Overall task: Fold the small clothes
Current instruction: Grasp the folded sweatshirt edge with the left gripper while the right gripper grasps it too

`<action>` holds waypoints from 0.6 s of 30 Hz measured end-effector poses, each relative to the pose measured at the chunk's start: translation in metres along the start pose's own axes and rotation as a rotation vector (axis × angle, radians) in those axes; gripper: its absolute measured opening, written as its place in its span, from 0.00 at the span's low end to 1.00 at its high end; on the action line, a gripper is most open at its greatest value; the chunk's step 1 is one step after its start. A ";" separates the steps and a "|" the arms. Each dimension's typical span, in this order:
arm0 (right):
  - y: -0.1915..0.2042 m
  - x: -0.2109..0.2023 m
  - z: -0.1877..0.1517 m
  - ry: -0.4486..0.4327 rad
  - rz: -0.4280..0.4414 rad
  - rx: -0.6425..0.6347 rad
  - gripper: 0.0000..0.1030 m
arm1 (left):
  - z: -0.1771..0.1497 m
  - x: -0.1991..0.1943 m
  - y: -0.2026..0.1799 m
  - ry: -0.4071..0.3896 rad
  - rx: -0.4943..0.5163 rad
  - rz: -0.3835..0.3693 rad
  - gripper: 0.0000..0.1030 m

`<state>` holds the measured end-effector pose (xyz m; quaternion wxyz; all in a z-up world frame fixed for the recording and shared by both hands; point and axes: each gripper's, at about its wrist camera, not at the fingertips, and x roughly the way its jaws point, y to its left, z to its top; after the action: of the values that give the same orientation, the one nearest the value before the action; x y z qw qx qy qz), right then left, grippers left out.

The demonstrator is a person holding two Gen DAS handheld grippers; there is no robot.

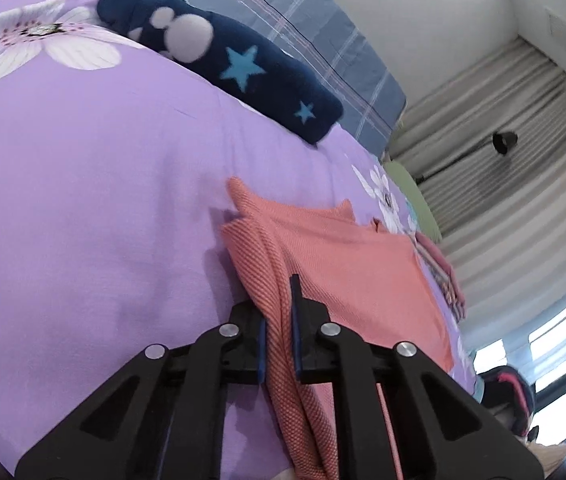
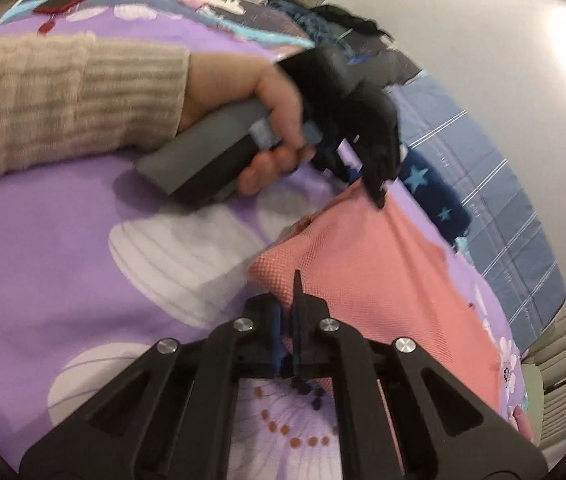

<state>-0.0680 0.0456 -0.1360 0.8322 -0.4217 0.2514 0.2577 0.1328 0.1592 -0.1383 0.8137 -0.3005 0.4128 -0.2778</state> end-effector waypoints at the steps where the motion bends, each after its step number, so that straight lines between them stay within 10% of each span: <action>1: 0.002 -0.001 0.000 -0.007 -0.014 -0.009 0.04 | 0.000 0.000 -0.001 -0.003 0.006 0.004 0.09; 6: -0.003 0.000 -0.001 0.014 0.033 0.012 0.10 | 0.000 0.002 0.000 0.005 0.004 0.012 0.11; 12: 0.005 -0.006 -0.005 0.017 -0.044 -0.014 0.46 | 0.001 0.006 -0.002 0.032 0.009 0.016 0.15; 15: 0.005 0.006 0.003 0.031 -0.057 0.002 0.44 | 0.007 0.012 -0.002 0.042 0.003 0.032 0.15; 17: -0.001 0.017 0.008 0.056 -0.027 0.018 0.04 | 0.008 0.012 -0.002 0.042 -0.004 0.044 0.12; 18: -0.002 0.018 0.008 0.064 -0.032 0.029 0.04 | 0.009 0.012 -0.004 0.039 -0.005 0.046 0.11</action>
<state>-0.0521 0.0545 -0.1419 0.8337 -0.4217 0.2750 0.2268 0.1458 0.1504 -0.1365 0.8109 -0.2878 0.4360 -0.2636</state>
